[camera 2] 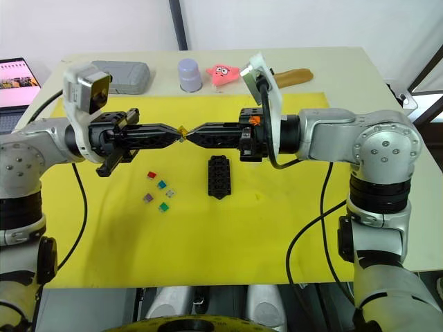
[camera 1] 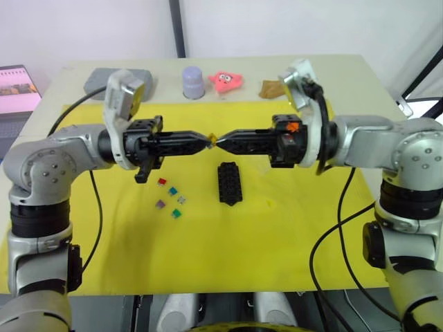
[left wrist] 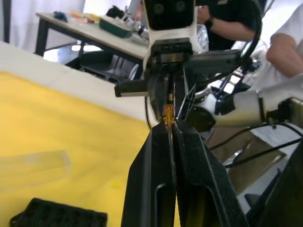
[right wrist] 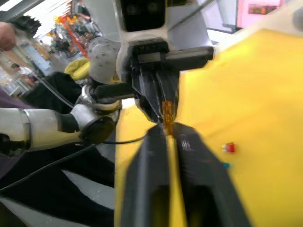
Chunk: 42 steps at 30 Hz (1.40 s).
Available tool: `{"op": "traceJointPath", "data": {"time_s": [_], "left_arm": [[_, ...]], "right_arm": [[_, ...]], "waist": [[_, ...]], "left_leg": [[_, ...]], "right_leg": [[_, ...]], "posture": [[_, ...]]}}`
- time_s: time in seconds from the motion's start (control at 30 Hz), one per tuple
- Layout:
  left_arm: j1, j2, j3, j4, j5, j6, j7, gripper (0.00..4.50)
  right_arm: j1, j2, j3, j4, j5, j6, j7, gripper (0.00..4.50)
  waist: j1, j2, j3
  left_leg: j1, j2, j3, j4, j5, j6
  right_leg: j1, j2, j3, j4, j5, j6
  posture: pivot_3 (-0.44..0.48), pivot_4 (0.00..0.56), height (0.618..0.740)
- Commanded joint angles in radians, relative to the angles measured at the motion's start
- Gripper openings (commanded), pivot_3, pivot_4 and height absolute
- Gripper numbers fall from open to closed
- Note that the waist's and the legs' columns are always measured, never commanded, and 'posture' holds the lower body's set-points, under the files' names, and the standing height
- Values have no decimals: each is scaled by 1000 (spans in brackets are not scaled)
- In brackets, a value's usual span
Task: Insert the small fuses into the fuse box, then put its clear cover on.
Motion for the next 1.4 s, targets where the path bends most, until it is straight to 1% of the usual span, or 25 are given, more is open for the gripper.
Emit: {"op": "traceJointPath", "data": {"time_s": [0.03,0.2,0.33,0.43,0.53,0.57,0.63,0.67,0.7,0.8,0.9,1.0,1.1,1.2,1.4], "left_arm": [[-8,6,3,-22,-11,-15,-1,0],[-6,19,-7,-21,-5,-2,3,0],[-25,34,-39,4,33,26,52,0],[-32,48,-51,8,50,27,65,974],[-8,96,-75,-25,87,2,30,2501],[15,132,-90,-43,120,-23,5,2967],[71,220,-131,-77,205,-100,-57,4142],[90,249,-145,-87,237,-133,-80,4449],[115,291,-162,-102,274,-168,-107,4449],[177,376,-210,-135,378,-269,-162,4449],[225,391,-245,-147,460,-364,-175,4449],[245,339,-271,-146,513,-421,-138,4449],[256,286,-326,-131,605,-501,-106,4449],[270,250,-355,-116,653,-527,-85,4449],[269,187,-371,-93,692,-540,-50,4449]], "right_arm": [[-12,4,1,-27,32,-24,6,20],[-13,1,2,-29,33,-24,9,20],[-19,-3,8,-28,28,-22,10,20],[-25,-11,18,-30,14,-22,19,0],[-29,-37,52,-52,-53,-25,61,0],[-30,-66,82,-75,-110,-41,99,0],[-26,-126,146,-124,-233,-98,186,0],[-23,-148,170,-139,-280,-128,222,0],[-23,-186,216,-158,-347,-165,274,0],[-21,-262,325,-184,-513,-275,412,0],[-21,-284,416,-180,-649,-364,489,0],[-22,-307,538,-174,-813,-472,589,0],[-42,-314,613,-136,-915,-535,689,0],[-62,-302,649,-111,-983,-547,738,0],[-81,-253,687,-81,-1089,-540,761,0]], "waist": [[0,0,0],[0,0,0],[1,0,0],[0,0,0],[-2,0,0],[-4,0,0],[-7,1,0],[-6,1,0],[-4,1,0],[0,1,0],[3,1,0],[3,0,1],[2,0,1],[1,0,1],[1,0,1]], "left_leg": [[0,0,0,0,0,0],[0,0,0,0,0,0],[0,0,0,0,0,0],[0,0,0,0,0,1],[0,0,0,0,0,1],[0,0,0,0,0,0],[0,0,1,-1,0,0],[0,1,1,-2,0,0],[0,1,1,-2,0,0],[-1,1,1,-2,-2,3],[-1,1,1,-1,-3,6],[-1,1,1,-1,-3,6],[-2,1,1,-1,-3,6],[-2,1,1,-1,-3,5],[-2,1,0,-1,-2,3]], "right_leg": [[0,0,0,0,0,0],[0,0,0,0,0,0],[0,0,0,0,0,0],[0,0,0,0,0,0],[0,0,0,0,0,0],[0,0,0,0,0,0],[-1,1,0,0,0,0],[-2,1,0,-1,0,0],[-2,1,0,-1,0,0],[-1,1,0,-2,0,0],[-1,1,0,-3,0,0],[-1,0,0,-3,0,0],[-1,1,-1,-3,0,0],[-1,1,-1,-3,0,0],[-1,1,-1,-3,0,0]], "posture": [[0,150,731],[0,150,731],[0,150,731],[0,150,731],[0,150,731],[0,150,731],[0,150,731],[0,150,731],[0,150,731],[0,150,731],[0,150,731],[0,150,731],[0,150,731],[0,150,731],[0,150,731]]}}
